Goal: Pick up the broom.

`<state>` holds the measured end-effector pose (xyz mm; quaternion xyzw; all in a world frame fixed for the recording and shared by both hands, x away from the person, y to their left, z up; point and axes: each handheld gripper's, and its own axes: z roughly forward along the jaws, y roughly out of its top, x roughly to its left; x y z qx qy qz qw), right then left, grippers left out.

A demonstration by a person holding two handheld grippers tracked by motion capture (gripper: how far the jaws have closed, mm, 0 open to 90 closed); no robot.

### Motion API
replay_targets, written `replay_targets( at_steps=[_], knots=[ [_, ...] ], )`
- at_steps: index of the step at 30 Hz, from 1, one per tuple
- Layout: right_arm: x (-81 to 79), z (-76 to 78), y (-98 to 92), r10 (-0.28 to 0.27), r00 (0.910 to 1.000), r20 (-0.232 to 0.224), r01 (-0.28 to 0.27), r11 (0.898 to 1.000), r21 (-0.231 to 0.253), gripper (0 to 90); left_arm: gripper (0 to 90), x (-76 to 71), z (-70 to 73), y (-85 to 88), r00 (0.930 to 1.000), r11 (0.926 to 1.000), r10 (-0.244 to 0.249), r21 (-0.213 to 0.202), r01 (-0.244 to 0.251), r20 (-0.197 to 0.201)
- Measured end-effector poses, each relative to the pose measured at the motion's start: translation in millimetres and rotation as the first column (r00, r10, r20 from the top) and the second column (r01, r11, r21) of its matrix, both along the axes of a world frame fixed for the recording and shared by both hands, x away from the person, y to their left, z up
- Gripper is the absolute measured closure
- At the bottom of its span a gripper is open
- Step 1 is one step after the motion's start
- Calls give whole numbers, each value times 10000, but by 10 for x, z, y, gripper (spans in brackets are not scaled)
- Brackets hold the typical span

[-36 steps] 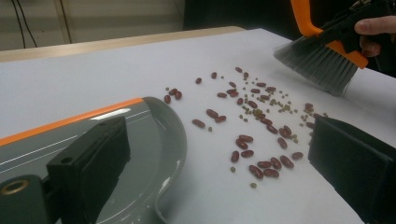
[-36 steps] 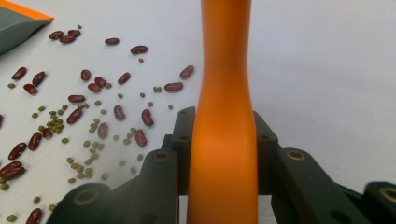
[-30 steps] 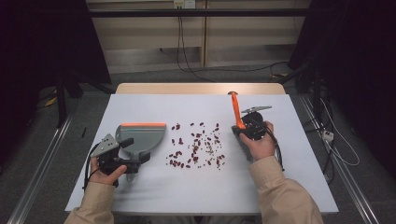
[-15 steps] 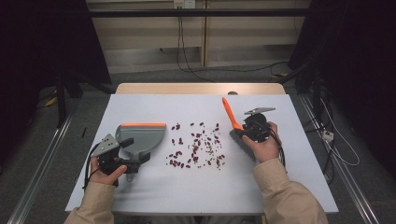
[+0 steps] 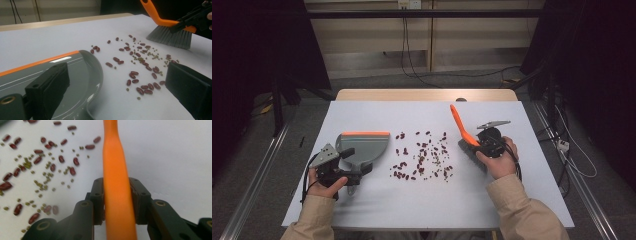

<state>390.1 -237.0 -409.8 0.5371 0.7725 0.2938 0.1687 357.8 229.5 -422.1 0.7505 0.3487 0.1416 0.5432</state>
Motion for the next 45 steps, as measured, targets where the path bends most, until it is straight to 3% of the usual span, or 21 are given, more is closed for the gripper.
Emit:
replay_targets(
  at_steps=[2, 7, 9, 11, 23, 26, 29, 36, 45],
  knots=[
    [-13, -7, 3, -76, 9999, 87, 76, 10000, -41, 702, 53, -1, -1, 4, 10000, 10000, 26, 8, -26, -5],
    [-7, 8, -20, -48, 9998, -210, 44, 9999, -166, 709, 53, -2, -8, 7, 10000, 10000, 41, 3, -41, -41],
    [4, 10, -47, -159, 9993, -339, 171, 9993, 343, 709, 53, -5, -2, 9, 10000, 10000, 43, -33, -43, -2],
    [19, 22, -62, -97, 9994, -329, 111, 9990, 429, 709, 53, -4, 0, 13, 10000, 10000, 37, -43, -37, 2],
    [248, 107, 4, 254, 9959, 870, -347, 9937, 1068, 711, 53, -5, 1, 15, 10000, 10000, 29, -31, -28, 20],
    [328, 99, 17, 272, 9920, 1232, -393, 9945, 968, 711, 54, -3, -1, 17, 10000, 10000, 29, -20, -29, 14],
    [411, 56, 26, 270, 9866, 1611, -469, 9915, 1211, 711, 54, 1, -4, 20, 10000, 10000, 81, -31, -81, 10],
    [585, -12, 79, 690, 9727, 2214, -901, 9921, 870, 711, 53, 6, -18, 7, 10000, 10000, 64, 76, -64, -38],
    [767, -64, 126, 1140, 9604, 2541, -1383, 9871, 802, 711, 54, 22, -36, -9, 10000, 9996, 69, 260, -67, -46]
  ],
)
